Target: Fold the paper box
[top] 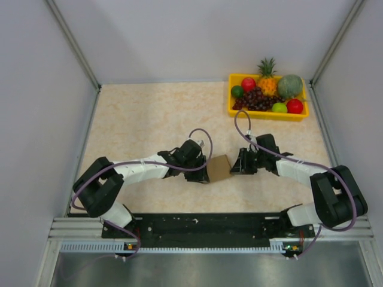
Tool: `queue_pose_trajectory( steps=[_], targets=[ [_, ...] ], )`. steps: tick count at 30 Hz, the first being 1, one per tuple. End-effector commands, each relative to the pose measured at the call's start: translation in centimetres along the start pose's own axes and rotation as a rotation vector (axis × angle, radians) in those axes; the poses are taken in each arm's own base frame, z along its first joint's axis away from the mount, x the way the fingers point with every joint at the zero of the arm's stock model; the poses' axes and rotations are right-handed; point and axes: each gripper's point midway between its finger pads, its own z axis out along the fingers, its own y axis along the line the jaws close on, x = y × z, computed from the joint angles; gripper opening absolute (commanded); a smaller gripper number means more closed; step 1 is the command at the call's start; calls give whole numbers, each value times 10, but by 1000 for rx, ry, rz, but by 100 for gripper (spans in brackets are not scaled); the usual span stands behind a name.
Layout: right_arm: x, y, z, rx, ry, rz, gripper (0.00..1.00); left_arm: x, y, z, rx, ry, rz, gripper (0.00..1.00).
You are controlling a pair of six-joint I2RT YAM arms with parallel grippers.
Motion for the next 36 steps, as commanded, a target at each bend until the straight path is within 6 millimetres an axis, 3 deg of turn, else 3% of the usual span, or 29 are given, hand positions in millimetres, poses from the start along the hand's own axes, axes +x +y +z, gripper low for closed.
queue_pose_trajectory(
  steps=[1, 10, 18, 24, 30, 36],
  targets=[
    [-17, 21, 3, -77, -34, -34, 29, -7, -13, 3, 52, -4, -21, 40],
    [-14, 18, 5, -74, -24, -26, 28, -2, 2, -2, 1, -25, -18, 46],
    [-12, 20, 7, -88, -9, -16, 27, -8, -7, 4, 31, -31, -16, 42],
    [-7, 34, 11, -145, 12, 41, 23, -8, -12, 9, 72, -41, -47, 41],
    [-4, 44, 11, -208, -28, 162, 21, -15, -31, 9, 235, -129, -114, 39],
    [-2, 40, 12, -198, -38, 178, 22, -19, -19, 6, 201, -175, -109, 37]
  ],
)
